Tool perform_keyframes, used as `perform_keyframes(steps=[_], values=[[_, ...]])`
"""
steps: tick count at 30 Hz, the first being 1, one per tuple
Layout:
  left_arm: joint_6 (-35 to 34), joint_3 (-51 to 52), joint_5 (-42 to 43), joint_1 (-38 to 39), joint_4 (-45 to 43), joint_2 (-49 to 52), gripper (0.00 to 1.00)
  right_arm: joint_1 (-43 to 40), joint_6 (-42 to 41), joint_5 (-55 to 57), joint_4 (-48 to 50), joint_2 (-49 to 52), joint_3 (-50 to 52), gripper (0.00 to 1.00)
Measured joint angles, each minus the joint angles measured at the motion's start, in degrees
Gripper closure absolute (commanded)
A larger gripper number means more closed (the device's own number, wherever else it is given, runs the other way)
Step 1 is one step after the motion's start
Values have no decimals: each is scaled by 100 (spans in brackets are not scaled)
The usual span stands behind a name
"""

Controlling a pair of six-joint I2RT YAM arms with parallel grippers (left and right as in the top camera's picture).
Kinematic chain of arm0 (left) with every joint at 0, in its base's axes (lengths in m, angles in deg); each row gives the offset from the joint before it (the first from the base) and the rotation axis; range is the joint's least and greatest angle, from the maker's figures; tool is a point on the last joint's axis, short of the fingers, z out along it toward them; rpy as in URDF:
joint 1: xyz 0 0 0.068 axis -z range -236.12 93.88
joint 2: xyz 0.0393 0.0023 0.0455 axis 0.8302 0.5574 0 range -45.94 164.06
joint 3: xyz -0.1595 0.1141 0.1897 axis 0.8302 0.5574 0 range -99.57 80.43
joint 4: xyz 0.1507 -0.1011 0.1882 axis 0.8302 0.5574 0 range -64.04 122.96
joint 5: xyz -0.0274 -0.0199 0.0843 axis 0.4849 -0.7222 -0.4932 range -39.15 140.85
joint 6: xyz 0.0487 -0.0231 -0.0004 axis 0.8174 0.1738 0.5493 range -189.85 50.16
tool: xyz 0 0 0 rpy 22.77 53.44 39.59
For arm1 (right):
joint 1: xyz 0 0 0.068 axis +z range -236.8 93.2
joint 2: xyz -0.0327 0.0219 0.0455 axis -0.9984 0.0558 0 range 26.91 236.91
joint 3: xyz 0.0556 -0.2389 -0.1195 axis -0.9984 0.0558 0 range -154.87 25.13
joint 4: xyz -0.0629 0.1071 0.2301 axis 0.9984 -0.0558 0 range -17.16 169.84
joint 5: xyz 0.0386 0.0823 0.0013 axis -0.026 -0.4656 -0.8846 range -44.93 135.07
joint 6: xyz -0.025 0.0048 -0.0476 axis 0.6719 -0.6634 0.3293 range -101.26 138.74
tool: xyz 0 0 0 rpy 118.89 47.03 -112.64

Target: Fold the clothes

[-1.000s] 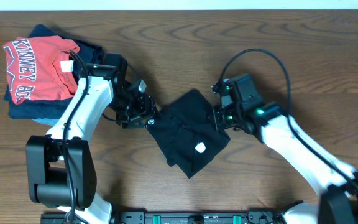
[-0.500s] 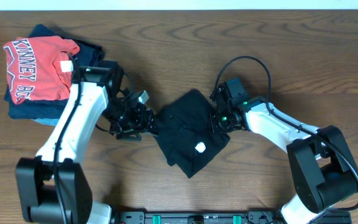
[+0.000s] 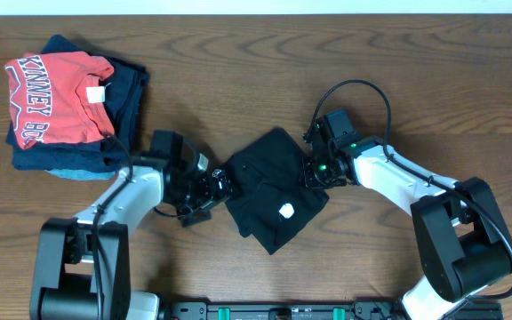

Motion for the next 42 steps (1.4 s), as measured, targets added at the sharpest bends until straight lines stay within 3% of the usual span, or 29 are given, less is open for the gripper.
perform_keyframes(steps=[11, 18, 25, 31, 33, 42], values=[[-2863, 730, 50, 885, -1941, -297, 0, 0, 0, 0, -9, 2, -4, 85], [-3821, 905, -120, 1198, -2931, -195, 14, 0, 0, 0, -9, 4, -4, 85], [-3742, 911, -109, 1248, -3209, -85, 14, 0, 2, 0, -11, 4, -7, 85], [-3042, 920, 157, 1237, -3213, -57, 12, -26, 177, -44, -162, -55, -15, 78], [-2767, 920, 299, 1200, -3169, -44, 7, -31, 319, -72, -229, -157, -2, 76], [-1799, 920, 872, 566, -1869, -221, 4, 15, 787, -708, -221, -1191, 50, 76]])
